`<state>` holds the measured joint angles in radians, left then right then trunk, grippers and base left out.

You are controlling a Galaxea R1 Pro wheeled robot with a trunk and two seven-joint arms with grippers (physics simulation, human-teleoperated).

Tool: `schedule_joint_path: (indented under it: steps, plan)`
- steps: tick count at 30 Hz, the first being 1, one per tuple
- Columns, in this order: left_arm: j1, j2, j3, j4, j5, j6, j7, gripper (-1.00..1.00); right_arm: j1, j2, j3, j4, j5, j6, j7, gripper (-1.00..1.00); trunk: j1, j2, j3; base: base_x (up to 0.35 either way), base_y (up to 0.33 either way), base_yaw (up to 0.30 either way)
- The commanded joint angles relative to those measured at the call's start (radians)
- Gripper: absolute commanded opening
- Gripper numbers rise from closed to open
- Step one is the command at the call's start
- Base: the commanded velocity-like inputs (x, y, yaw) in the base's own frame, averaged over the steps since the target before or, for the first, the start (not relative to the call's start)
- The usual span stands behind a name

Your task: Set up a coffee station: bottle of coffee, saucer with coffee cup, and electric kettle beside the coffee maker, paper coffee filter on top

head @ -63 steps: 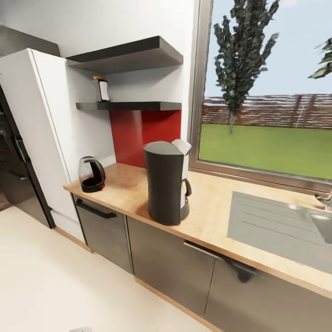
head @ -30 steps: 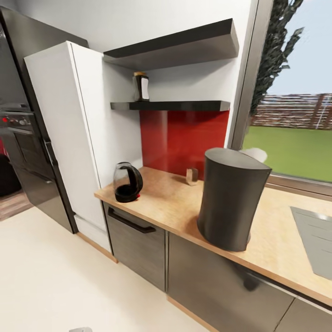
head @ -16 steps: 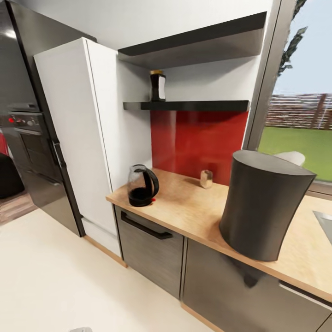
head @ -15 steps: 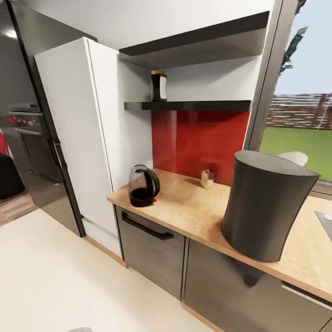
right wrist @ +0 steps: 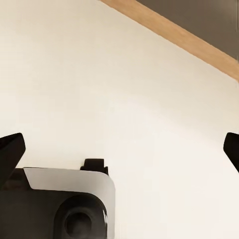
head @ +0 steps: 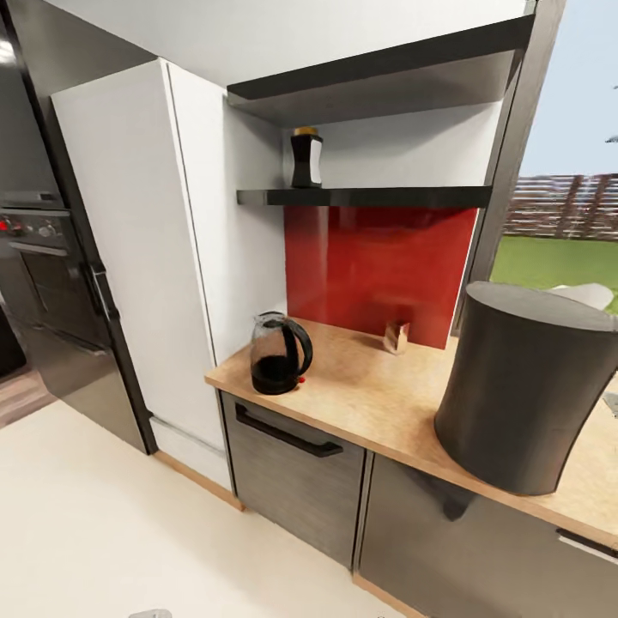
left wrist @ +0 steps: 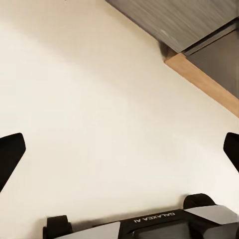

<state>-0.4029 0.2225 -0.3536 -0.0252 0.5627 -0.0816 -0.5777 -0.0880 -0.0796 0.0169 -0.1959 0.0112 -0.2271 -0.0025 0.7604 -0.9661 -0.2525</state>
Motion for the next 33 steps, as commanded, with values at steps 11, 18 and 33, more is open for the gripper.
schedule_joint_path:
  steps: [11,18,33]
  plan:
    - [-0.001,0.0,-0.009,0.001,0.005,-0.006,-0.002,1.0,-0.001,0.0,0.002,0.001,0.001,-0.003,0.001,1.0,0.0,-0.001,-0.001,0.006,0.014,-0.264]
    - [-0.001,0.0,-0.009,0.001,0.005,-0.007,-0.001,1.0,-0.001,0.0,0.002,0.001,0.001,-0.003,0.001,1.0,0.0,-0.001,-0.001,0.02,0.053,-0.224]
    - [-0.001,0.0,-0.008,0.001,0.005,-0.006,-0.002,1.0,-0.001,-0.002,0.001,0.003,0.0,0.001,0.001,1.0,0.0,-0.001,-0.001,0.129,0.24,-0.067]
